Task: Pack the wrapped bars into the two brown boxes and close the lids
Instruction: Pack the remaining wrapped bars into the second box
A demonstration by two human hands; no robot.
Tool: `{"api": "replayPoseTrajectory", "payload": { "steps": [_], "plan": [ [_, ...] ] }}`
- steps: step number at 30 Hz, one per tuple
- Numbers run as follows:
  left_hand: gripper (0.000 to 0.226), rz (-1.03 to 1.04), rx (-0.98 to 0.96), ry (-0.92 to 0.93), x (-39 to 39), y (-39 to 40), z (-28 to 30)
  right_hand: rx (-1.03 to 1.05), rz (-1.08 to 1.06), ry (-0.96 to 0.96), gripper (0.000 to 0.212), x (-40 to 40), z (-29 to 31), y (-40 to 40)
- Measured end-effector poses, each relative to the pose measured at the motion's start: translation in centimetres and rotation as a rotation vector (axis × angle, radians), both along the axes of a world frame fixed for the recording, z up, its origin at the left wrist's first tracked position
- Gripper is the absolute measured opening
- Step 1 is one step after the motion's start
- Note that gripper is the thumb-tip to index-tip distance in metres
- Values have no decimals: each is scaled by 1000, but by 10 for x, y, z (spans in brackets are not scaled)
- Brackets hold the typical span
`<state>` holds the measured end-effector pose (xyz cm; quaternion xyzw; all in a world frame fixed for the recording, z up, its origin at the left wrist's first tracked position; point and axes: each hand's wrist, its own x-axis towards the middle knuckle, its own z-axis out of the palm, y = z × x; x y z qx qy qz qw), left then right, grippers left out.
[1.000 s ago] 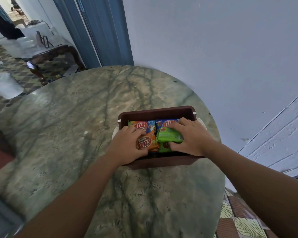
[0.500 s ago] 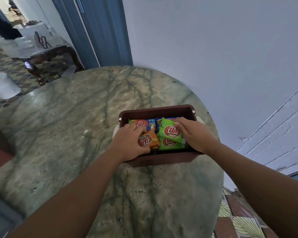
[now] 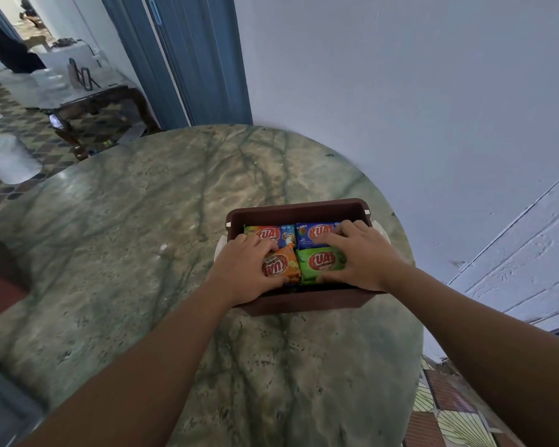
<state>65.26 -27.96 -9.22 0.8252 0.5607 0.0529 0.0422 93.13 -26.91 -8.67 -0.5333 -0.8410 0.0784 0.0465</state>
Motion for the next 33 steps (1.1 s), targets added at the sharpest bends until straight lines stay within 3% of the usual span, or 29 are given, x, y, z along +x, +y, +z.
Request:
{"api": "replayPoseTrajectory", "payload": {
  "steps": [10,15,20,25,28,33],
  "plan": [
    [82,21,-80,5,4,4,8,-30,29,-81,76,-3,3,2],
    [42,2,-205,-300,9,2,26,-38,34,-99,79,-4,4,2],
    [25,131,-145,-468,10,-5,55,-47,34,-99,78,-5,5,2],
    [17,387,-233,-637,8,-11,41,-57,29,-83,78,-5,5,2],
    [21,407,-252,-569,6,-12,35,-61,26,-81,76,-5,5,1],
    [68,303,-244,-70,16,-11,32,-59,20,-84,76,-5,5,1]
  ]
}}
